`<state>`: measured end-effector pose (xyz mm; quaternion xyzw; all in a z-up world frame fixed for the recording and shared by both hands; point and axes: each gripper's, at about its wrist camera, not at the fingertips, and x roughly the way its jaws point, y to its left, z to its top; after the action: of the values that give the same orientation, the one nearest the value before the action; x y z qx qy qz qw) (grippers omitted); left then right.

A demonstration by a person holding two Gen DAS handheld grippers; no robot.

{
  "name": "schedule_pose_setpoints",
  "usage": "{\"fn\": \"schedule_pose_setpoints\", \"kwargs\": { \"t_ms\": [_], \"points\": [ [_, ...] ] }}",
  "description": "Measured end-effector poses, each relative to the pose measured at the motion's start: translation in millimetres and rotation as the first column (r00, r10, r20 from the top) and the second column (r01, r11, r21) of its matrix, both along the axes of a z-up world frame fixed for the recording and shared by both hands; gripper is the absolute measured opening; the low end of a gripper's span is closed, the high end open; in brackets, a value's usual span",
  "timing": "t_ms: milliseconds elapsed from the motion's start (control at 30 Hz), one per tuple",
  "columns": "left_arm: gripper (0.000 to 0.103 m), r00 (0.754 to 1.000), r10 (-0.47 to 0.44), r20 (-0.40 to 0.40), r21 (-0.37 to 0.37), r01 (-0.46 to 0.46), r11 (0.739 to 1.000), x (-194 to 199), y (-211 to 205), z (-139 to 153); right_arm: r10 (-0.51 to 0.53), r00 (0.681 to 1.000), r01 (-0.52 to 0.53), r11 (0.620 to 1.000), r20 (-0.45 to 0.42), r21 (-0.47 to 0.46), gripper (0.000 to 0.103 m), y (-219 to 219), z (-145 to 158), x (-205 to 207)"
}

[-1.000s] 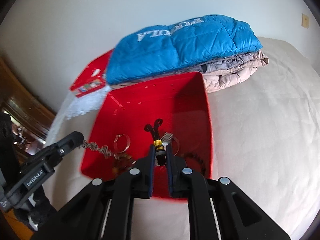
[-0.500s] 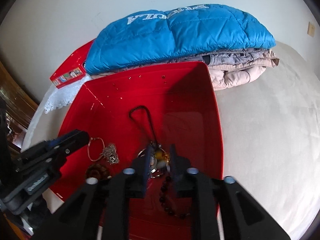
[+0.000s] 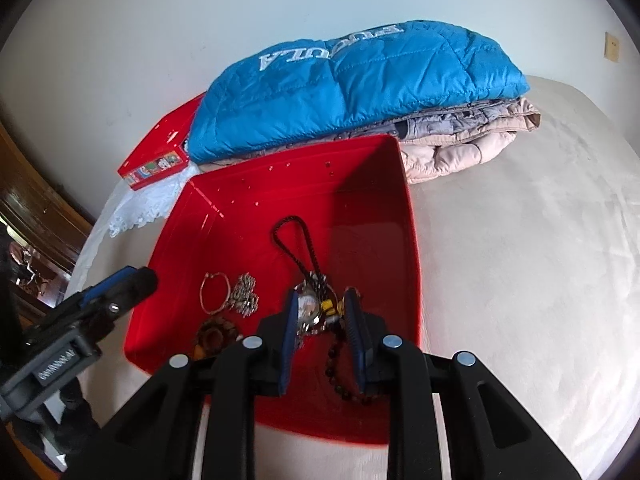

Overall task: Organize jewelry
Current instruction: 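Carry the chain and cord pendant into the red box and open both tools, then move the left tool to the black bead string while the right tool approaches the gold charm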

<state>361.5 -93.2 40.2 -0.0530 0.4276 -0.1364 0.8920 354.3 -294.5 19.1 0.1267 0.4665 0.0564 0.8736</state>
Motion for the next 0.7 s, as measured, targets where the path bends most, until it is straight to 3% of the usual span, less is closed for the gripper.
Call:
{"fn": "schedule_pose_setpoints", "kwargs": {
  "t_ms": [133, 267, 467, 533, 700],
  "points": [
    [0.047, 0.999, 0.028, -0.027, 0.014, -0.028, 1.0, -28.6, 10.2, 11.4, 0.023, 1.0, -0.023, 0.999, -0.003, 0.024, 0.024, -0.7, 10.4, -22.9],
    [0.047, 0.998, 0.029, -0.059, 0.072, -0.024, 0.997, -66.2, 23.1, 11.4, 0.04, 0.999, -0.04, 0.999, -0.003, -0.009, 0.024, 4.1, 19.2, -55.4],
    [0.047, 0.978, 0.012, -0.21, 0.102, 0.01, 0.995, -131.4, 52.1, -16.7, 0.072, 0.997, -0.073, 0.997, -0.008, -0.026, 0.024, 9.7, 21.9, -122.9],
    [0.046, 0.969, 0.006, -0.247, 0.113, 0.023, 0.993, -148.5, 58.8, -26.9, 0.087, 0.996, -0.089, 0.995, -0.031, -0.042, 0.024, 16.2, 18.5, -145.5],
    [0.048, 0.956, 0.011, -0.295, 0.127, 0.028, 0.992, -185.0, 75.8, -44.1, 0.137, 0.981, -0.133, 0.99, -0.141, 0.035, 0.024, 23.0, -1.3, -180.5]
  ]
}}
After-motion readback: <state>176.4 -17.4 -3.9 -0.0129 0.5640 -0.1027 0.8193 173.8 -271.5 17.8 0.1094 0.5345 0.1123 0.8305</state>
